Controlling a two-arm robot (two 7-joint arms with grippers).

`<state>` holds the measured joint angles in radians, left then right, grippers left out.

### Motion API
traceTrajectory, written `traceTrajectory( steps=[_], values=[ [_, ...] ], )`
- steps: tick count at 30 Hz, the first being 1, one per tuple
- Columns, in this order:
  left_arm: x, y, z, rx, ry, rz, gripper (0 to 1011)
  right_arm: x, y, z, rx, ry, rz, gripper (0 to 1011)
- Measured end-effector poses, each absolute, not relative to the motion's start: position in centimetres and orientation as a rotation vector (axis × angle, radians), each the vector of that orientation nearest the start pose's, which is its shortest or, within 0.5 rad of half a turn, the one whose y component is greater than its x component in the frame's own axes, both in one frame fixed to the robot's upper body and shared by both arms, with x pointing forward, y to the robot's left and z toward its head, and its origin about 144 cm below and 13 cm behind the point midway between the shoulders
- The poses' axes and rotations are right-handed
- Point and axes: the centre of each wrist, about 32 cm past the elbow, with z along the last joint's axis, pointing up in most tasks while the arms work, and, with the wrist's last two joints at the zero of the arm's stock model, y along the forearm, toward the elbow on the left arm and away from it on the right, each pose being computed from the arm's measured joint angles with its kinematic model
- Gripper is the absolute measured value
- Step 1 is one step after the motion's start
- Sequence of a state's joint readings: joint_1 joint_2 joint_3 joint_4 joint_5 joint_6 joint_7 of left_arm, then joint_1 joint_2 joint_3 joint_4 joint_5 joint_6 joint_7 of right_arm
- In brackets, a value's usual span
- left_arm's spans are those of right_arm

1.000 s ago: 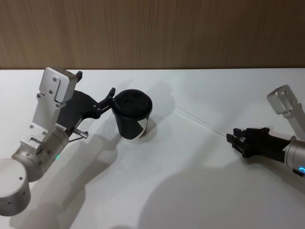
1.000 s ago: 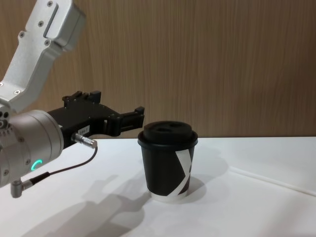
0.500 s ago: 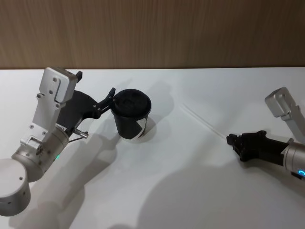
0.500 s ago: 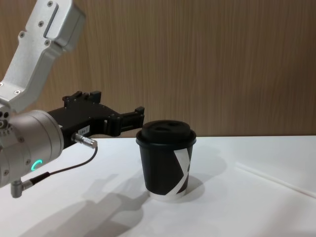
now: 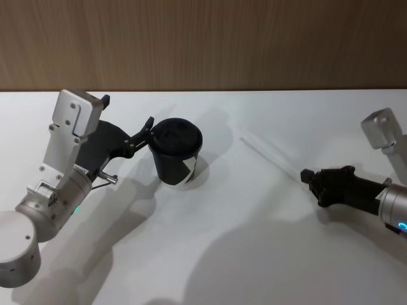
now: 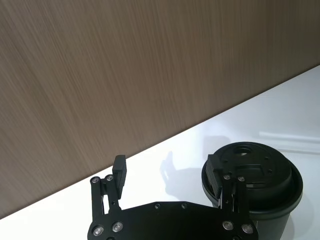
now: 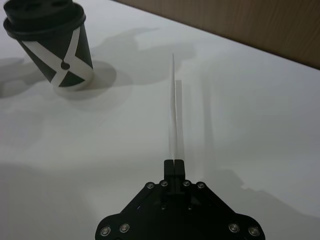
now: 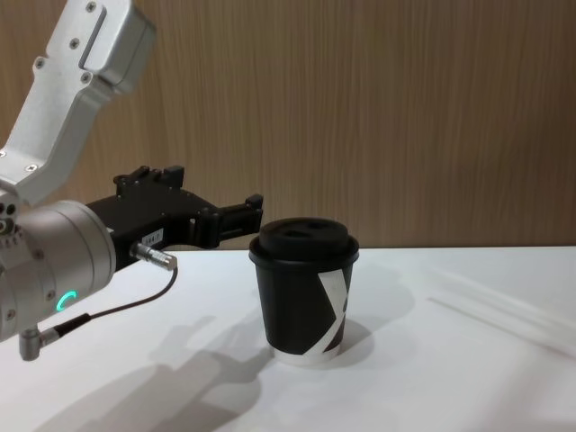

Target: Pick up the straw with one hand, pass it to the other hand, and insert it into the cup.

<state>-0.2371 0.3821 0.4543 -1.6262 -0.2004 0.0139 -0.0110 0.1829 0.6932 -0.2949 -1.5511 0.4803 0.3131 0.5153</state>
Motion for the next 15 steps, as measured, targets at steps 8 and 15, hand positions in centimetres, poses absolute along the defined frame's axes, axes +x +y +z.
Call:
traceTrajectory(
  steps=[8,15],
  values=[
    [49.2,19.8,120.4,0.061,-0.268,1.124,1000,49.1,-34.7,121.3,-0.275,0.105,-0.896,1],
    [49.2,19.8,120.4,0.061,-0.268,1.124,1000,49.0,-34.1,122.1,-0.154,0.077,-0.916,1]
  ],
)
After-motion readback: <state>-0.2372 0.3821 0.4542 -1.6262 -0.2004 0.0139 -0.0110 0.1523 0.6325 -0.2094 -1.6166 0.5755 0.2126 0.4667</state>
